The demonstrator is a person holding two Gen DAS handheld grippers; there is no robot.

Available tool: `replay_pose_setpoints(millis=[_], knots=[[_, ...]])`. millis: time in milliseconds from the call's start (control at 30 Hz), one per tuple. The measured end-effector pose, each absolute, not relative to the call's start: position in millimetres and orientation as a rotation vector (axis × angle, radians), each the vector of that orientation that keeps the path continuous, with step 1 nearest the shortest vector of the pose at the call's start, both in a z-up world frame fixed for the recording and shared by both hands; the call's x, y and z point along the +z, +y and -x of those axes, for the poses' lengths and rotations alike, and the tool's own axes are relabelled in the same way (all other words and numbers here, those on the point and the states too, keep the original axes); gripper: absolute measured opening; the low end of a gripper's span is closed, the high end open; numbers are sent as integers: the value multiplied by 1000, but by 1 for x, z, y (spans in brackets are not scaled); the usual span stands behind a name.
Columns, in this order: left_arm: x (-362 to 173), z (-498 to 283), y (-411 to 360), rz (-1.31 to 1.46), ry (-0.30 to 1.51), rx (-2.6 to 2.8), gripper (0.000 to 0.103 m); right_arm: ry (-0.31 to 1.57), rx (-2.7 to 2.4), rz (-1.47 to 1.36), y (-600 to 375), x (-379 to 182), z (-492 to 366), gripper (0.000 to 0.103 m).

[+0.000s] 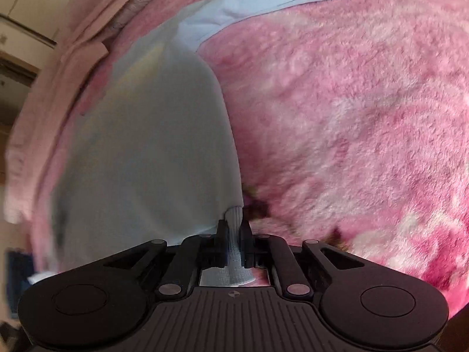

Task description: Fold clothes

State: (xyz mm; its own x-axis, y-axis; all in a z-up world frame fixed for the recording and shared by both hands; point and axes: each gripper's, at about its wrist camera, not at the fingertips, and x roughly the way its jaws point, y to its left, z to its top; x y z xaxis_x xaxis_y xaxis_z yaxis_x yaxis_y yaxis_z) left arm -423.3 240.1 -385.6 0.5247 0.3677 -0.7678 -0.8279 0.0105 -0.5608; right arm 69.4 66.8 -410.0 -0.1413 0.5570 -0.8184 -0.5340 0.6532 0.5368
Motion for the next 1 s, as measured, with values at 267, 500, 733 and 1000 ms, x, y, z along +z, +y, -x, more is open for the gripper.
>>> replay_pose_setpoints(millis=[267,500,733,1000], knots=[[-403,416,178,1212,690,1034,10,1443,1000,172,43,-389,-72,6],[-375,438,201,1209,585,1153,40,1308,972,465,60,-382,-56,64],[-348,501,321,1182,418,1409,47,1331,844,277,85,-368,-88,64],[-351,538,460,1146,613,1550,51,1334,846,310,127,-371,-52,64]])
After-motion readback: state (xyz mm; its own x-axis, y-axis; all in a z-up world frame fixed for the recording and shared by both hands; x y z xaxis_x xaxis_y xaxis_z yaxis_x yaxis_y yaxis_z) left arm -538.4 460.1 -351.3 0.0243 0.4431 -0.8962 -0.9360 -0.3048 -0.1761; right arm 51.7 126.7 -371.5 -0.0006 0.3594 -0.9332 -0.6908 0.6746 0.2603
